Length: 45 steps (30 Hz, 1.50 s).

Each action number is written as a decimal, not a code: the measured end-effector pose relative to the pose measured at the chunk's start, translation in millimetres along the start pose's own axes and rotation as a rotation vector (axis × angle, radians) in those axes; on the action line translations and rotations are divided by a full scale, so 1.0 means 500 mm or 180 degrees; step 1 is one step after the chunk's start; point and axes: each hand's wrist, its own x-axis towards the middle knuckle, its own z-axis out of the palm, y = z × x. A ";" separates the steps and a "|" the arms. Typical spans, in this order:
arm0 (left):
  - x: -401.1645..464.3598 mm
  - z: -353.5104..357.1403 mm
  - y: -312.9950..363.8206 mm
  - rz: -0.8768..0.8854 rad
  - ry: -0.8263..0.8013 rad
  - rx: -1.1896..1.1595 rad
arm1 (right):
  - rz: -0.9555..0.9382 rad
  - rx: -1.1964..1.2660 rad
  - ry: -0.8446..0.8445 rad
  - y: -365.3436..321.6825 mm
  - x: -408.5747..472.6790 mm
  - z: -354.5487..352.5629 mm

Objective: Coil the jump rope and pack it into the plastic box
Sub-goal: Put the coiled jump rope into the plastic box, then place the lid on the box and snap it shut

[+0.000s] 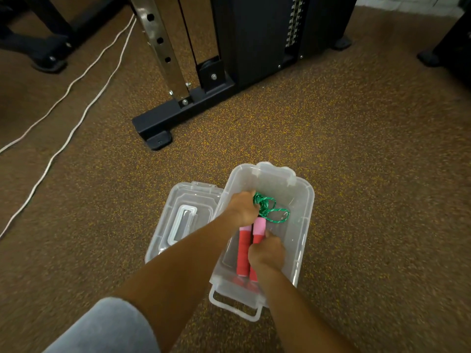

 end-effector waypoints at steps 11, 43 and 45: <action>-0.023 0.002 0.022 -0.0166 -0.0347 0.0257 | 0.0000 0.0278 -0.0121 0.006 0.019 0.032; -0.235 -0.164 -0.382 -0.1016 0.0462 -0.0128 | -0.2296 -0.0290 -0.0510 -0.309 -0.164 -0.005; -0.215 -0.122 -0.402 -0.1238 0.0535 -0.0379 | -0.2163 -0.0453 -0.0730 -0.307 -0.170 0.017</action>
